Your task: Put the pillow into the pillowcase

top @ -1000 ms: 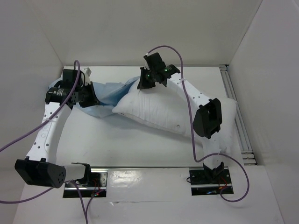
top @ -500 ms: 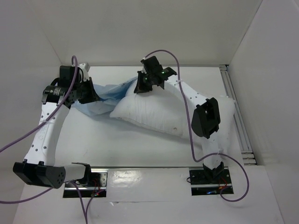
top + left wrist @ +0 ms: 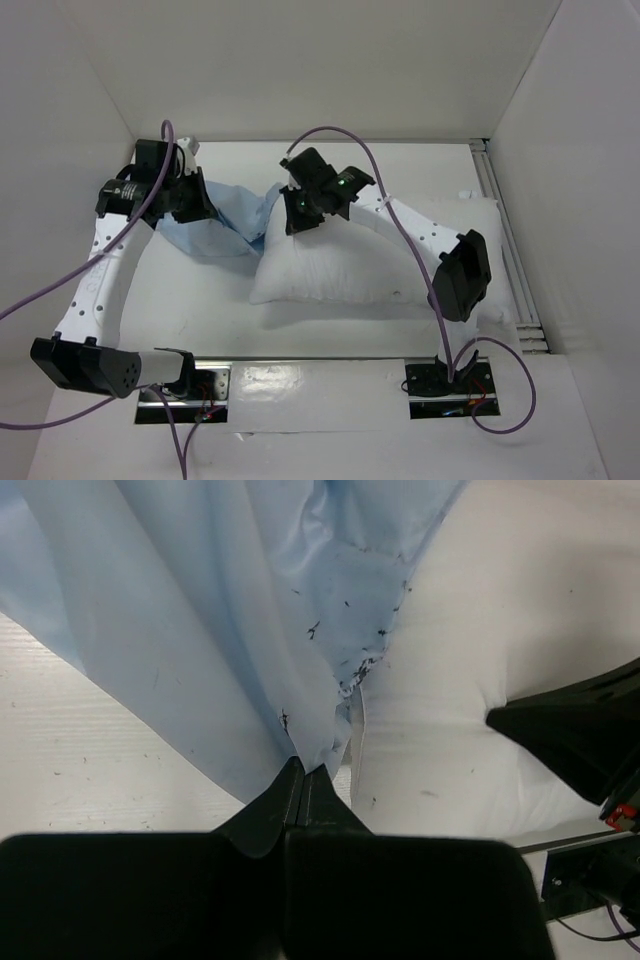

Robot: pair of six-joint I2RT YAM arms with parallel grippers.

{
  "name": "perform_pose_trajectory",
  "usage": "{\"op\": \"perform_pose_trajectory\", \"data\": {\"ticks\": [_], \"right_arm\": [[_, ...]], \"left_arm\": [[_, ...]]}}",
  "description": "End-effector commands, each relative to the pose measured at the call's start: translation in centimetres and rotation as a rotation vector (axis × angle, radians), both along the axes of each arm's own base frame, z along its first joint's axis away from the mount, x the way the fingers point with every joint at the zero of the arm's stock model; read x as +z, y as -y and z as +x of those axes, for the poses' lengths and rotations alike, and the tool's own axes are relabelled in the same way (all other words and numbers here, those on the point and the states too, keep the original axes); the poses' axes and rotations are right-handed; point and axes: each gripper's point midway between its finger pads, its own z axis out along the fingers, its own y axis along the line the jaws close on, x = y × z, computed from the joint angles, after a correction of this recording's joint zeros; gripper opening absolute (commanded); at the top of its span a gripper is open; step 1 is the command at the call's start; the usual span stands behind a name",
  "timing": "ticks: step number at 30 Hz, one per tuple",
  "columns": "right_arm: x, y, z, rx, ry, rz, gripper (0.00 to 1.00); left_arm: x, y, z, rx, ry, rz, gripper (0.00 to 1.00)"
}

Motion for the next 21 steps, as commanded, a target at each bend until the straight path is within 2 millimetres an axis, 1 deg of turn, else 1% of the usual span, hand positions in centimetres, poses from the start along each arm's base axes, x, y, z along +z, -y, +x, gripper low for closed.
{"op": "perform_pose_trajectory", "data": {"ticks": [1,2,3,4,5,6,7,8,9,10,11,12,13,14,15,16,17,18,19,20,21], "right_arm": [[1.4,1.2,-0.7,0.01,0.05,-0.09,0.0],[1.7,1.6,-0.7,0.0,0.059,-0.097,0.0],[1.8,2.6,-0.8,-0.025,0.06,-0.096,0.0],[2.1,3.2,-0.5,-0.04,0.069,-0.087,0.0],[2.1,3.3,-0.8,-0.034,0.062,-0.084,0.0],[1.9,3.8,-0.6,-0.044,0.055,-0.091,0.0],[1.6,4.2,-1.1,-0.043,0.042,-0.104,0.0],[0.7,4.8,-1.8,-0.026,0.011,-0.134,0.0],[0.2,5.1,-2.1,-0.025,-0.005,-0.15,0.0],[-0.6,5.2,-3.0,-0.003,-0.016,-0.17,0.0],[-0.6,5.7,-3.5,-0.002,-0.023,-0.178,0.0],[-1.0,5.6,-3.9,0.008,-0.031,-0.186,0.0],[-1.2,6.0,-4.3,0.009,-0.036,-0.192,0.0],[-0.9,6.2,-4.5,0.008,-0.03,-0.186,0.0],[-0.6,6.1,-5.1,0.019,-0.03,-0.187,0.0],[-1.1,6.3,-5.3,0.02,-0.041,-0.198,0.0],[-0.9,6.6,-5.4,0.029,-0.032,-0.199,0.0],[-0.9,6.6,-5.4,0.029,-0.032,-0.199,0.0],[-0.6,6.3,-6.0,0.064,-0.027,-0.187,0.0],[-0.5,6.0,-6.4,0.085,-0.036,-0.175,0.0],[-1.0,5.6,-7.4,0.131,-0.046,-0.192,0.0]], "left_arm": [[2.7,-0.1,0.3,0.002,0.086,0.014,0.0],[2.8,-0.4,0.0,0.021,0.082,0.019,0.0],[3.2,-0.6,-0.2,0.032,0.099,0.028,0.0],[3.0,-1.2,-0.3,0.055,0.091,0.052,0.0],[3.2,-1.5,-0.7,0.072,0.093,0.056,0.0],[3.6,-1.7,-0.6,0.089,0.103,0.056,0.0],[3.9,-2.0,-0.8,0.1,0.115,0.054,0.0],[4.2,-2.0,-1.0,0.107,0.122,0.046,0.0],[4.2,-2.0,-1.0,0.114,0.121,0.039,0.0],[4.6,-1.9,-0.9,0.115,0.131,0.037,0.0],[4.6,-2.0,-0.9,0.143,0.127,0.025,0.0],[4.6,-2.0,-0.9,0.15,0.126,0.018,0.0],[5.2,-2.0,-0.6,0.15,0.148,0.014,0.0],[5.3,-1.9,-0.6,0.162,0.146,0.002,0.0],[5.8,-2.1,-0.5,0.177,0.158,-0.006,0.0],[6.3,-2.1,0.0,0.177,0.185,-0.012,0.0],[6.9,-1.9,0.2,0.17,0.204,-0.022,0.0],[6.7,-1.5,0.3,0.152,0.193,-0.036,0.0],[7.0,-1.2,0.7,0.141,0.202,-0.048,0.0],[7.5,-1.0,0.7,0.132,0.211,-0.056,0.0],[7.2,-0.7,0.8,0.122,0.2,-0.064,0.0]]}}
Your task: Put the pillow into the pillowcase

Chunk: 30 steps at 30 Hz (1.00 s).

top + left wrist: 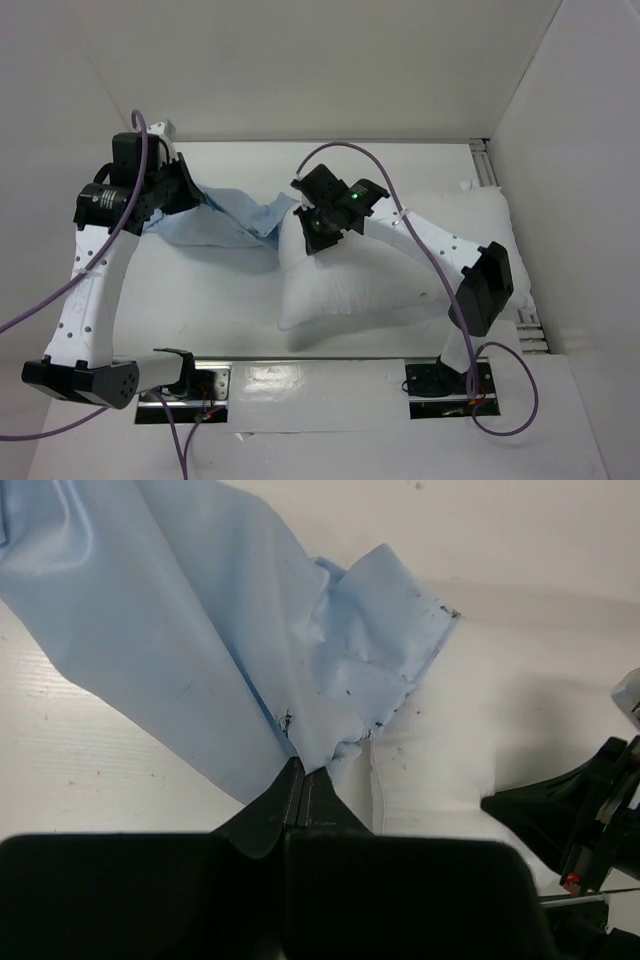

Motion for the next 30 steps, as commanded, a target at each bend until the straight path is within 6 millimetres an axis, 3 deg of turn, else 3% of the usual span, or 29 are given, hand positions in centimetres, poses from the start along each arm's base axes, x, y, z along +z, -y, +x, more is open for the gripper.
{"op": "perform_pose_trajectory", "data": {"ticks": [1,6,9,12,15,18,19,22,24,25,30], "right_arm": [[0.1,0.7,-3.2,0.111,-0.028,-0.053,0.0],[-2.0,-0.6,-6.8,0.255,-0.08,-0.135,0.0],[-2.1,-1.2,-7.7,0.302,-0.084,-0.139,0.0],[-0.6,-2.3,-8.9,0.385,-0.06,-0.114,0.0],[1.0,-2.7,-7.8,0.382,0.009,-0.108,0.0],[3.7,-1.4,-4.2,0.233,0.091,-0.044,0.0],[4.9,0.1,-1.3,0.117,0.103,0.018,0.0],[4.2,2.2,0.9,0.005,0.019,0.115,0.0],[3.4,1.7,0.3,0.007,-0.024,0.142,0.0],[2.1,1.1,-0.6,0.031,-0.065,0.122,0.0],[0.1,0.0,-4.4,0.115,-0.124,0.055,0.0]], "left_arm": [[2.6,0.8,1.1,-0.018,0.087,-0.054,0.0],[3.1,0.9,1.0,-0.014,0.105,-0.064,0.0],[3.1,0.7,1.1,-0.007,0.106,-0.058,0.0],[2.7,0.6,1.1,0.001,0.097,-0.052,0.0],[2.3,0.3,0.6,0.011,0.094,-0.044,0.0],[1.3,0.2,0.0,0.005,0.075,-0.035,0.0],[0.9,0.2,-0.1,0.0,0.067,-0.027,0.0],[0.8,0.4,-0.7,-0.021,0.069,-0.03,0.0],[0.8,0.6,-0.8,-0.03,0.069,-0.036,0.0],[0.8,0.6,-0.8,-0.03,0.069,-0.036,0.0],[0.1,0.6,-0.6,-0.024,0.046,-0.042,0.0]]}}
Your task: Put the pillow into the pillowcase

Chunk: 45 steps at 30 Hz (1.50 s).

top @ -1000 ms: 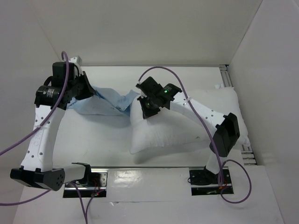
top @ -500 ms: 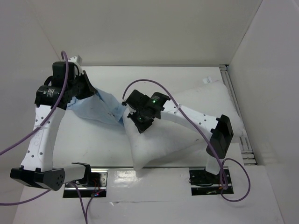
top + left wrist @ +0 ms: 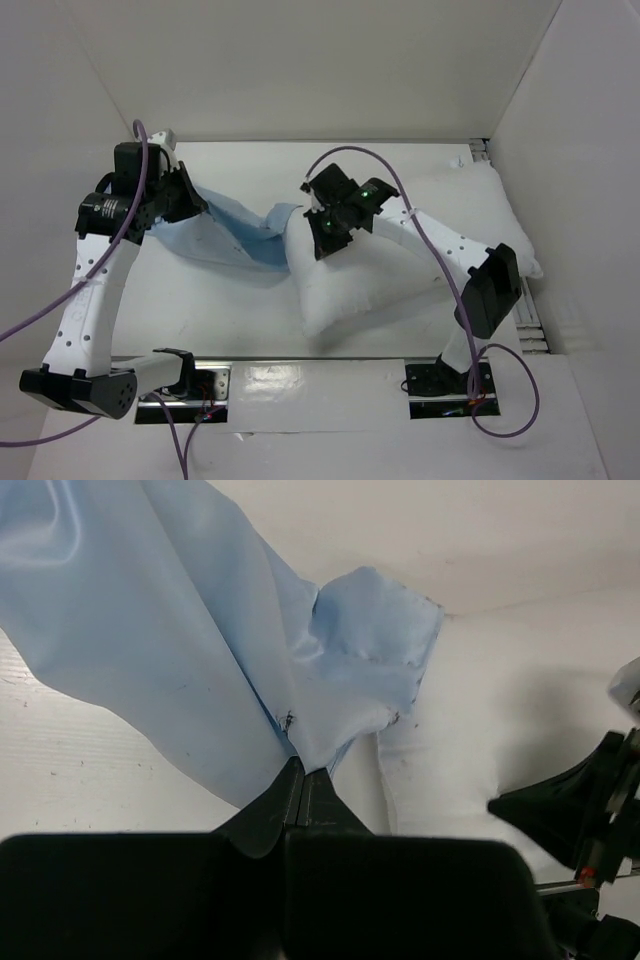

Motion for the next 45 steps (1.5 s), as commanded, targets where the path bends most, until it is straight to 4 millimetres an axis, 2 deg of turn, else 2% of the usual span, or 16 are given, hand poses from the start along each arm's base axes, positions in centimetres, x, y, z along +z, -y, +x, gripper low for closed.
{"op": "perform_pose_trajectory", "data": {"ticks": [1,6,7,8,9,10,15,19,24,27,31,38,41,43,44,45], "right_arm": [[-0.4,-1.9,-3.8,0.086,-0.061,0.015,0.0],[-1.5,-0.6,-5.8,0.184,-0.093,-0.058,0.03],[-1.2,-0.6,-6.1,0.2,-0.076,-0.079,0.53],[-0.3,-0.8,-5.6,0.206,-0.012,-0.104,0.69],[0.4,-1.1,-5.1,0.209,0.037,-0.113,0.72],[2.2,-1.1,-4.1,0.183,0.117,-0.119,0.72],[5.9,-4.4,-2.7,0.229,0.322,-0.05,0.71],[6.7,-6.4,0.0,0.245,0.478,-0.033,0.75],[5.5,-9.0,2.5,0.328,0.602,-0.062,0.83],[4.3,-10.4,2.8,0.366,0.623,-0.059,0.87],[2.7,-12.3,2.9,0.418,0.641,-0.061,0.87],[0.4,-13.5,4.0,0.465,0.682,-0.116,0.83],[-1.5,-14.1,4.6,0.478,0.683,-0.143,0.82],[-1.6,-14.9,5.1,0.476,0.688,-0.139,0.82],[-2.9,-15.4,5.4,0.479,0.68,-0.146,0.81],[-2.8,-15.8,5.7,0.475,0.69,-0.137,0.76]], "left_arm": [[0.7,0.2,0.6,-0.014,0.043,-0.008,0.0],[0.9,0.5,0.7,-0.036,0.053,-0.011,0.0],[0.9,0.5,0.7,-0.036,0.053,-0.011,0.0],[0.9,0.5,0.7,-0.036,0.053,-0.011,0.0],[0.7,0.6,0.8,-0.044,0.044,-0.017,0.0],[0.3,0.6,0.8,-0.05,0.036,-0.009,0.0],[-0.1,0.6,0.7,-0.05,0.025,-0.008,0.0],[0.1,0.3,0.6,-0.034,0.036,0.004,0.0],[0.3,-0.1,0.5,-0.02,0.046,0.014,0.0],[0.2,-0.1,0.4,-0.014,0.035,0.008,0.0],[0.2,-0.4,0.5,0.002,0.036,0.02,0.0],[0.1,-0.8,0.6,0.018,0.027,0.027,0.0],[0.1,-0.8,0.6,0.024,0.026,0.02,0.0],[0.1,-0.8,0.6,0.024,0.026,0.02,0.0],[0.1,-0.8,0.6,0.024,0.026,0.02,0.0],[0.1,-0.8,0.6,0.024,0.026,0.02,0.0]]}}
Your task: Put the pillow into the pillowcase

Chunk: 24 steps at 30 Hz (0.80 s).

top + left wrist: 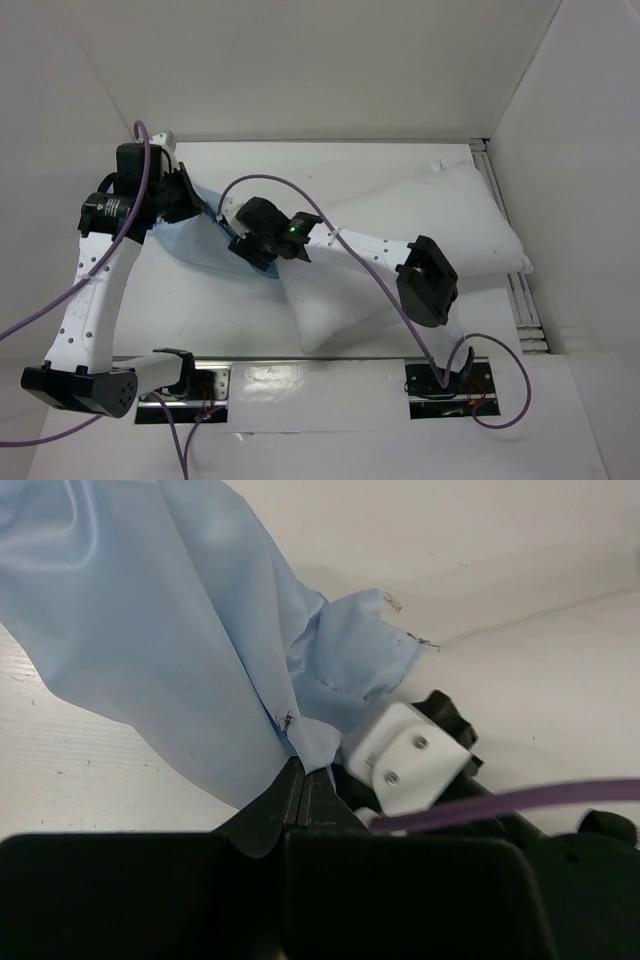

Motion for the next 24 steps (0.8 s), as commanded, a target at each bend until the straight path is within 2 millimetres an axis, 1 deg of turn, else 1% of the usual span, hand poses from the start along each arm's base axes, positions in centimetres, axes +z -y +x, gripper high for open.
{"op": "perform_pose_trajectory", "data": {"ticks": [1,2,3,4,5,6,7,8,9,10,11,12,13,14,15,16,17,18,19,20,21,22,23,24], "right_arm": [[0.9,-2.7,1.9,-0.002,0.086,0.054,0.7],[0.4,-3.2,2.2,-0.008,0.088,0.07,0.64],[0.6,-3.0,3.0,-0.031,0.104,0.077,0.55],[0.9,-3.3,3.4,-0.051,0.111,0.097,0.43],[1.7,-3.2,4.4,-0.073,0.128,0.114,0.15],[2.2,-3.0,5.4,-0.117,0.132,0.152,0.03],[2.4,-2.9,5.9,-0.135,0.132,0.172,0.0],[3.1,-2.7,6.4,-0.151,0.137,0.196,0.0],[4.2,-2.1,7.3,-0.177,0.147,0.224,0.0],[4.6,-2.0,7.9,-0.205,0.143,0.259,0.0],[5.1,-1.5,8.3,-0.227,0.14,0.277,0.0],[5.5,-1.5,8.8,-0.233,0.123,0.305,0.0],[6.7,-0.7,10.2,-0.283,0.112,0.363,0.0],[6.6,-0.2,10.7,-0.297,0.094,0.38,0.0],[7.7,-0.4,11.2,-0.295,0.081,0.426,0.0],[7.6,0.5,12.5,-0.328,0.07,0.443,0.0],[7.6,0.5,13.0,-0.343,0.047,0.469,0.0],[8.4,0.5,13.6,-0.359,0.049,0.497,0.0],[7.6,0.6,14.3,-0.393,0.032,0.498,0.0],[7.6,1.0,15.3,-0.417,0.03,0.513,0.0],[7.6,1.2,16.6,-0.444,0.03,0.532,0.0],[7.4,1.5,17.2,-0.474,0.011,0.548,0.0],[7.2,1.8,17.8,-0.504,0.003,0.551,0.0],[6.9,2.5,19.1,-0.537,-0.004,0.556,0.0]], "left_arm": [[0.9,-0.3,0.2,0.005,0.037,0.01,0.0],[0.9,-0.5,0.3,0.012,0.038,0.016,0.0],[0.7,-0.5,0.1,0.012,0.029,0.016,0.0],[0.7,-0.5,0.1,0.012,0.029,0.016,0.0],[0.7,-0.5,0.1,0.012,0.029,0.016,0.0],[0.6,-0.5,-0.1,0.012,0.02,0.017,0.0],[0.5,-0.5,-0.1,0.012,0.019,0.017,0.0],[0.5,-0.5,-0.1,0.012,0.019,0.017,0.0],[0.5,-0.5,-0.1,0.006,0.021,0.024,0.0],[0.4,-0.6,-0.3,0.006,0.01,0.025,0.0],[0.4,-0.4,-0.3,-0.012,0.011,0.028,0.0],[-0.1,-0.4,-0.4,-0.012,-0.001,0.029,0.0],[-0.2,-0.1,-0.7,-0.038,-0.01,0.022,0.0],[-0.8,-0.1,-0.8,-0.038,-0.025,0.023,0.0],[-1.5,-0.1,-0.9,-0.038,-0.043,0.024,0.0],[-1.9,0.1,-1.0,-0.052,-0.053,0.025,0.0],[-1.9,0.2,-1.3,-0.059,-0.052,0.018,0.0],[-2.5,0.4,-1.5,-0.075,-0.066,0.018,0.0],[-2.4,0.9,-1.6,-0.108,-0.065,0.004,0.0],[-2.7,1.1,-1.8,-0.119,-0.074,-0.006,0.0],[-2.5,1.4,-1.6,-0.132,-0.064,-0.018,0.0],[-2.7,2.0,-1.9,-0.158,-0.074,-0.042,0.0],[-2.8,2.2,-1.6,-0.174,-0.074,-0.044,0.0],[-2.6,2.6,-1.5,-0.188,-0.065,-0.058,0.0]]}}
